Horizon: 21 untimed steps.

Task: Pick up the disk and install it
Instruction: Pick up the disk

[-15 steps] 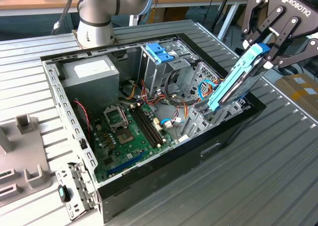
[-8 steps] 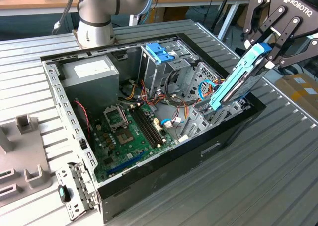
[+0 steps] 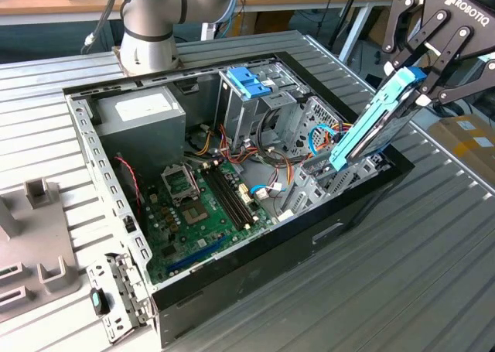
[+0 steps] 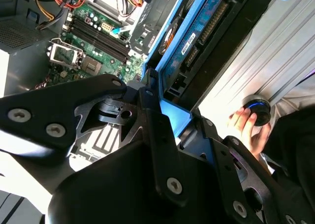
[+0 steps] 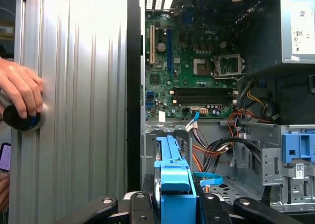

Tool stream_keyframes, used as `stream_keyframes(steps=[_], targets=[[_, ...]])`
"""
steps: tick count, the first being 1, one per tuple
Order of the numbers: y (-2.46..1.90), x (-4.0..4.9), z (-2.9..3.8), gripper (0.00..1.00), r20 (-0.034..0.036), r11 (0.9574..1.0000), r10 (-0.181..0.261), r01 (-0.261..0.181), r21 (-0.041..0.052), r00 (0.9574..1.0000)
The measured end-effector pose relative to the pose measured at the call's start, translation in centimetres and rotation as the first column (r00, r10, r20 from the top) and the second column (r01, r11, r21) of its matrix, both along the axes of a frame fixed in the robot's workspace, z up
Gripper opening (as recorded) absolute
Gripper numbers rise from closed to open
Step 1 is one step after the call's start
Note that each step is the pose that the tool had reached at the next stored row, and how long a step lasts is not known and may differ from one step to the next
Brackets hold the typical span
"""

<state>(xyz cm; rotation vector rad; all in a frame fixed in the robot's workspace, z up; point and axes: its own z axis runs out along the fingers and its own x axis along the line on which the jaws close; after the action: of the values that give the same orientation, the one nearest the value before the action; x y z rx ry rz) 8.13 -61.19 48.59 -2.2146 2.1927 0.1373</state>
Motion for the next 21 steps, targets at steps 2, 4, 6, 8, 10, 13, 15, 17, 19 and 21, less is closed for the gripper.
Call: stream_keyframes(steps=[2,4,6,8,10,13,15,17,19,21], targets=[[0.0,0.15,-0.01,0.37,0.0,1.0,0.0,0.0,-0.0001,1.0],[0.0,0.31,-0.02,0.37,0.0,1.0,0.0,0.0,-0.0001,1.0],[0.0,0.47,-0.03,0.37,0.0,1.0,0.0,0.0,-0.0001,1.0],[0.0,0.6,-0.04,0.37,0.0,1.0,0.0,0.0,-0.0001,1.0],[0.0,0.76,-0.06,0.37,0.0,1.0,0.0,0.0,0.0,1.0],[0.0,0.95,-0.08,0.37,0.0,1.0,0.0,0.0,-0.0001,1.0],[0.0,1.1,-0.09,0.37,0.0,1.0,0.0,0.0,-0.0001,1.0],[0.0,1.31,-0.1,0.37,0.0,1.0,0.0,0.0,-0.0002,1.0],[0.0,1.52,-0.11,0.37,0.0,1.0,0.0,0.0,-0.0002,1.0],[0.0,1.71,-0.13,0.37,0.0,1.0,0.0,0.0,-0.0001,1.0]])
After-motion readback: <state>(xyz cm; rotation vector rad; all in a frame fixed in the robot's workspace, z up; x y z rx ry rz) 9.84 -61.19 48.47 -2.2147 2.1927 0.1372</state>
